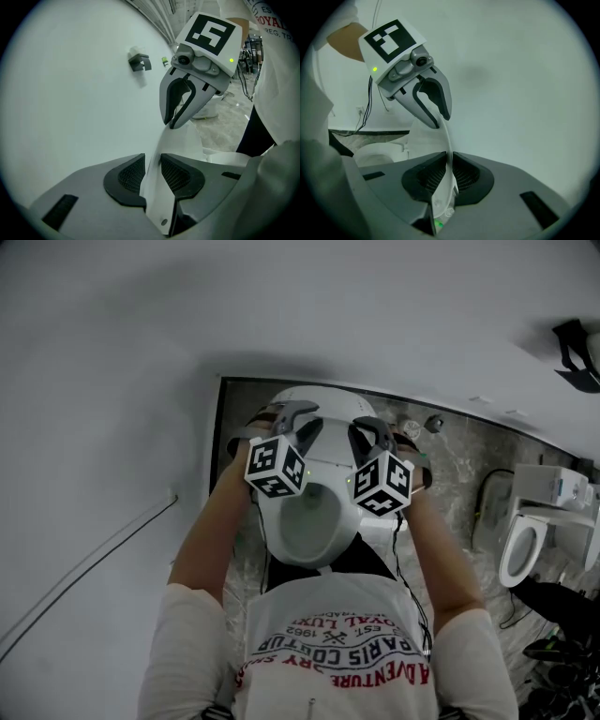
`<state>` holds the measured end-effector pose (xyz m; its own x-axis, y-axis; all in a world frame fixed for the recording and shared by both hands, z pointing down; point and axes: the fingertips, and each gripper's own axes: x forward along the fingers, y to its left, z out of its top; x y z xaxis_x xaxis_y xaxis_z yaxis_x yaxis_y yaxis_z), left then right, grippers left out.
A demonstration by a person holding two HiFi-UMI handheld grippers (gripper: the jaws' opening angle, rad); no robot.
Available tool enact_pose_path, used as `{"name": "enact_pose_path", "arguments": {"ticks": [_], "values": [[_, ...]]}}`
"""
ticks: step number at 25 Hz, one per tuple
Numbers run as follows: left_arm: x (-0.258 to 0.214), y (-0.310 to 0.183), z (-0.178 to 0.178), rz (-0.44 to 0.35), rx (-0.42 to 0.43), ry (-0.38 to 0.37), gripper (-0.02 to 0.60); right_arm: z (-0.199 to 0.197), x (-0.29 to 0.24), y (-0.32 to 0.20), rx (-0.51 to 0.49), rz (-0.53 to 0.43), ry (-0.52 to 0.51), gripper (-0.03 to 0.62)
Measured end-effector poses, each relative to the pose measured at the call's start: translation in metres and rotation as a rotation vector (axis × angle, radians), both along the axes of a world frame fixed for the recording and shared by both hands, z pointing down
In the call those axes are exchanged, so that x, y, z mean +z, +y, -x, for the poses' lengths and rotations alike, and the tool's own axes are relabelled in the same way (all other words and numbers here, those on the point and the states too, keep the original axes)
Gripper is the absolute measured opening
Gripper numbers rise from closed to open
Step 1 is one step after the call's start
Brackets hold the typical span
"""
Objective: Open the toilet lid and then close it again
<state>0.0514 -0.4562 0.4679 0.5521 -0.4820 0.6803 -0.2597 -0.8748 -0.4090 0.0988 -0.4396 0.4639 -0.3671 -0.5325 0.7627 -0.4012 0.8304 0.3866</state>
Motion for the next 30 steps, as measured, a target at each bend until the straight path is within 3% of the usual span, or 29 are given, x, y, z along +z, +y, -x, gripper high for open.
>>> {"name": "enact_pose_path", "arguments": {"ticks": [6,12,15,20,23,26,30], "values": [[-0.017,0.013,0.004,-0.012,0.036,0.000,0.140,0.001,-0.011,0.013,0.059,0.042,-0.051,0.035],[-0.070,0.024,0.008,-0.035,0.059,0.100,0.138,-0.005,-0.055,0.026,0.098,-0.054,-0.083,0.035],[-0.095,0.034,0.017,-0.057,0.013,0.190,0.118,-0.003,-0.088,0.039,0.166,-0.073,-0.176,0.035],[-0.132,0.063,0.033,-0.060,-0.087,0.343,0.027,-0.004,-0.135,0.072,0.361,-0.091,-0.399,0.034],[-0.162,0.086,0.043,-0.050,-0.117,0.447,0.009,-0.001,-0.155,0.098,0.468,-0.094,-0.510,0.029],[-0.190,0.110,0.052,-0.034,-0.160,0.561,0.008,0.002,-0.169,0.120,0.529,-0.105,-0.560,0.020],[-0.209,0.151,0.060,0.012,-0.201,0.658,0.008,0.003,-0.184,0.147,0.585,-0.128,-0.598,0.015]]}}
